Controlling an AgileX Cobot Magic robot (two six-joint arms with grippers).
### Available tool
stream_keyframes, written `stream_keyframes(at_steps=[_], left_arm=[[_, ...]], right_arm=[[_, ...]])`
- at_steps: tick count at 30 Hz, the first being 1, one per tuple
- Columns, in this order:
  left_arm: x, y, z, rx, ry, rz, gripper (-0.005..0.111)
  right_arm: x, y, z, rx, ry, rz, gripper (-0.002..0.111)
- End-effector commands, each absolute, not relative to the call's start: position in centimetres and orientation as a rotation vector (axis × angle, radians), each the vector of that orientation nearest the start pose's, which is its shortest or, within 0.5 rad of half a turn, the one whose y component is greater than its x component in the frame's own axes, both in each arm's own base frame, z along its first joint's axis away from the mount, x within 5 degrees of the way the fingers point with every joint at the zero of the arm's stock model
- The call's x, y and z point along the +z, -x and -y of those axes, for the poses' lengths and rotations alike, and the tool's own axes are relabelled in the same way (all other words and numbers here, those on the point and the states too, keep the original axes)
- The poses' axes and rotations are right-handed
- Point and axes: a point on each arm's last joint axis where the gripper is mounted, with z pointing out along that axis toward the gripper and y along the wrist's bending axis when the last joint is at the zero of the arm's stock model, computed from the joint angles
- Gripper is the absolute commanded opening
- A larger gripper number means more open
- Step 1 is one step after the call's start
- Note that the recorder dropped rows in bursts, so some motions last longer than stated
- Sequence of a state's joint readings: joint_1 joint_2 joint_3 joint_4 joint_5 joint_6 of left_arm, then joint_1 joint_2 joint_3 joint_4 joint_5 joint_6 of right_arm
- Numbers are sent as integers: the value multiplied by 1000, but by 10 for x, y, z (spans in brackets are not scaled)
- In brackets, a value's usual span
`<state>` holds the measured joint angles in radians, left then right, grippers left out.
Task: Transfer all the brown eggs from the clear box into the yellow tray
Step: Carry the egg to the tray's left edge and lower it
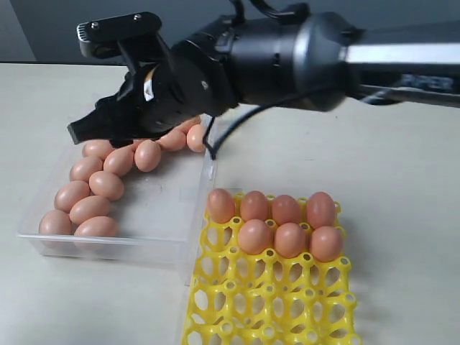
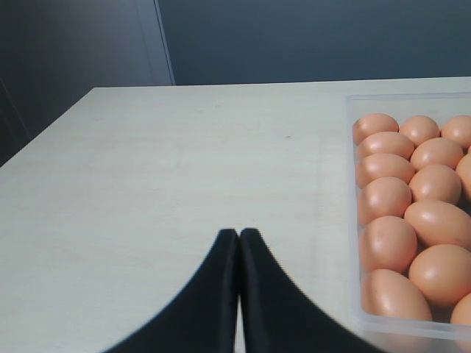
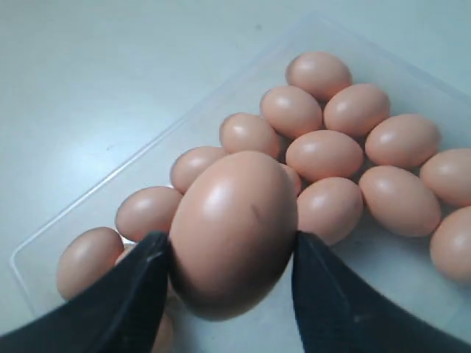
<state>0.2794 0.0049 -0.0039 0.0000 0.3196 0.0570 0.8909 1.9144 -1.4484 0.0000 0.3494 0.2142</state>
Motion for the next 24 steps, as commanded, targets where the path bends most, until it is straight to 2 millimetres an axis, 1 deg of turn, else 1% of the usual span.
stream_keyframes(at_steps=[1, 4, 5, 8, 11, 14, 15, 17, 21, 24], left_arm=[[185, -52, -15, 237, 196, -1788, 0], [185, -52, -15, 237, 196, -1788, 0], [185, -52, -15, 237, 196, -1788, 0], [185, -52, -15, 237, 196, -1788, 0], [185, -52, -15, 237, 196, -1788, 0], [185, -52, -15, 237, 196, -1788, 0], [185, -52, -15, 237, 196, -1788, 0], [185, -52, -15, 237, 196, -1788, 0], [185, -52, -15, 237, 196, -1788, 0], [185, -52, -15, 237, 196, -1788, 0]], right_arm=[[253, -247, -306, 637, 737, -2061, -1], [258, -223, -275, 686, 702, -1955, -1], [257, -216, -265, 692, 698, -1932, -1], [249, -197, -242, 709, 688, -1893, -1], [234, -182, -224, 704, 685, -1917, -1], [219, -174, -213, 687, 692, -1966, -1], [209, -169, -207, 675, 701, -1991, -1], [199, -164, -201, 673, 702, -1995, -1], [194, -162, -198, 675, 701, -1992, -1], [184, -163, -200, 658, 714, -2027, -1]])
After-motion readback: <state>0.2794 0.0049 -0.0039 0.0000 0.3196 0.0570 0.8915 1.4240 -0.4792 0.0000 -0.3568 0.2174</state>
